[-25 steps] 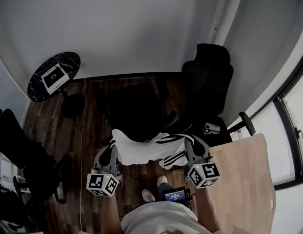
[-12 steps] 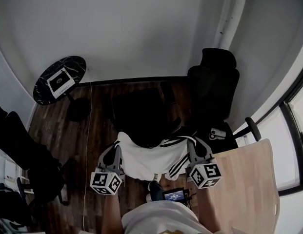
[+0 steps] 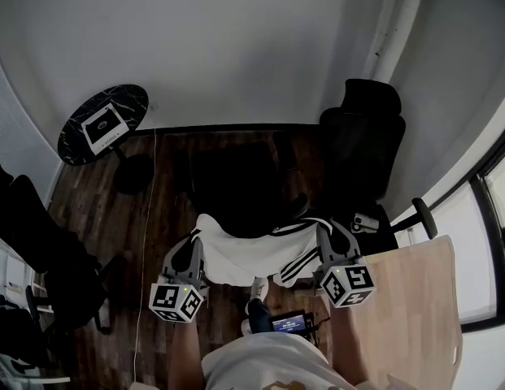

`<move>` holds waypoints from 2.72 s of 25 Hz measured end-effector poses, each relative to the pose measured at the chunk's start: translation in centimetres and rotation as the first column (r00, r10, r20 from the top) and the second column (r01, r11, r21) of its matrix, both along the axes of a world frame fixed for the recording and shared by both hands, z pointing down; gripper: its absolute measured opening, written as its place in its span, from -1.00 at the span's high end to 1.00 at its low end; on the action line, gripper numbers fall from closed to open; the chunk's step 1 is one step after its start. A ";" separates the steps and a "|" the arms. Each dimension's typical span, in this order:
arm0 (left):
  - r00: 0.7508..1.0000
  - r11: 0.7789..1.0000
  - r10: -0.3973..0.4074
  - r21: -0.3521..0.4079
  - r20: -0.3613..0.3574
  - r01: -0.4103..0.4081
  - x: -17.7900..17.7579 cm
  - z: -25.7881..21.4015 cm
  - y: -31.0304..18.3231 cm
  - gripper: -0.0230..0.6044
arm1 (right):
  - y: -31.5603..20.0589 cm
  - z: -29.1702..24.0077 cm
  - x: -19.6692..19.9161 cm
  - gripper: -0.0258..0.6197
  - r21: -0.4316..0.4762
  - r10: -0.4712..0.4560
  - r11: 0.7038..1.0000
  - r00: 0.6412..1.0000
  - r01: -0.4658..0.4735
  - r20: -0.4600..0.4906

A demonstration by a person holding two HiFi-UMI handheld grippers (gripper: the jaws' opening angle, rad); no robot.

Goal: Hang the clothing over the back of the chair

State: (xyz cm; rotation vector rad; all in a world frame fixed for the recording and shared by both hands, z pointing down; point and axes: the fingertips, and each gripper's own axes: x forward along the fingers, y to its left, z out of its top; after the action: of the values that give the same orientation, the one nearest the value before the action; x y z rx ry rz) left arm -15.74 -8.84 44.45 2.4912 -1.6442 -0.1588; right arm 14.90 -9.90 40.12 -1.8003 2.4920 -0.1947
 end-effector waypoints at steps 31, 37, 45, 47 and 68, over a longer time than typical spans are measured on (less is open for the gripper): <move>0.999 0.993 -0.022 0.118 -0.044 0.027 -2.3 -8.4 -6.9 0.80 | -8.9 -6.2 -1.9 0.83 0.071 -0.074 0.994 0.995 0.078 -0.060; 0.999 0.992 -0.019 0.123 -0.043 0.025 -3.0 -9.2 -10.4 0.80 | -12.6 -6.8 -2.5 0.83 0.075 -0.078 0.994 0.995 0.083 -0.066; 0.999 0.993 -0.021 0.114 -0.039 0.025 -3.2 -9.4 -15.5 0.80 | -17.9 -7.2 -3.0 0.82 0.074 -0.104 0.991 0.991 0.111 -0.090; 0.999 0.994 -0.019 0.107 -0.037 0.023 -3.2 -9.1 -16.8 0.80 | -19.4 -6.9 -3.2 0.82 0.069 -0.113 0.990 0.989 0.120 -0.095; 0.999 0.999 -0.005 -0.034 0.049 0.007 -1.6 -3.8 -28.0 0.80 | -31.1 -1.9 -4.9 0.82 -0.032 -0.221 0.975 0.972 0.219 -0.075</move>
State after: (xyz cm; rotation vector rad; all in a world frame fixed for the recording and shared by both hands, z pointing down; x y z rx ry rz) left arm -17.34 -36.79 40.67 2.4846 -1.6587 -0.0700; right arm 9.98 -41.03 38.24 -1.5653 2.7537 -0.1673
